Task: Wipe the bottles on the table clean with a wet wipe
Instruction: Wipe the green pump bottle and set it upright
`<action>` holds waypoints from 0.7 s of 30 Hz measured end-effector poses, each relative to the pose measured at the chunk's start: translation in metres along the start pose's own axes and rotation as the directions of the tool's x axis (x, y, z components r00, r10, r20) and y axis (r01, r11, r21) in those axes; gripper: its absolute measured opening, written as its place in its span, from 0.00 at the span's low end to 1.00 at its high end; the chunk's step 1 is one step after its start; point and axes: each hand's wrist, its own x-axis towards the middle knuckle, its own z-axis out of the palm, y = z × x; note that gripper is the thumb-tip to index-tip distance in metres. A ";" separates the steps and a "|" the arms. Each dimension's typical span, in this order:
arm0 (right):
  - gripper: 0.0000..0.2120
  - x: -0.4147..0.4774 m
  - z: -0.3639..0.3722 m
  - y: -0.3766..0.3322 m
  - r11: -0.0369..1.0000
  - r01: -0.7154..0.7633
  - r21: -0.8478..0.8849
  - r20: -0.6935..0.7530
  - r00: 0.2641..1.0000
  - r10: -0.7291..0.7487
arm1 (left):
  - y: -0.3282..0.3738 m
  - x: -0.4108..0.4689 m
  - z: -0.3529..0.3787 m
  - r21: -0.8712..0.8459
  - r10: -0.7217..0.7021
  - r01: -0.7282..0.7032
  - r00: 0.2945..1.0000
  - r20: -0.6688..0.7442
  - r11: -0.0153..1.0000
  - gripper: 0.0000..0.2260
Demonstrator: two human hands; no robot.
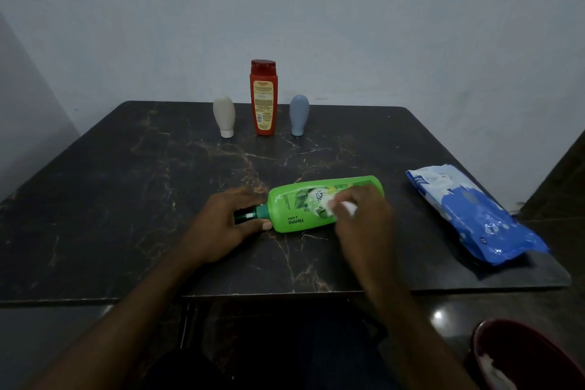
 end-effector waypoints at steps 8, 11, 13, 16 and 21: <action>0.07 0.005 -0.009 0.009 0.995 0.080 0.055 0.031 0.996 -0.082 | 0.002 -0.001 0.000 0.019 0.016 -0.016 1.000 -0.025 1.000 0.18; 0.06 0.021 -0.036 0.027 0.997 -0.057 0.057 -0.085 0.994 0.062 | 0.003 0.000 0.001 0.016 0.030 -0.030 0.999 -0.016 0.999 0.17; 0.03 0.022 -0.038 0.030 0.994 -0.103 0.043 -0.138 0.985 0.108 | 0.003 0.000 0.001 0.017 0.032 -0.032 0.999 -0.018 0.999 0.16; 0.04 0.013 -0.021 0.017 0.998 -0.061 -0.004 -0.130 0.990 0.060 | 0.004 -0.001 0.001 0.024 0.023 -0.022 0.999 -0.024 0.999 0.17; 0.08 -0.024 0.029 -0.023 0.984 0.177 -0.024 0.089 0.981 -0.174 | 0.005 -0.001 0.001 0.031 0.035 -0.034 0.999 -0.036 0.999 0.17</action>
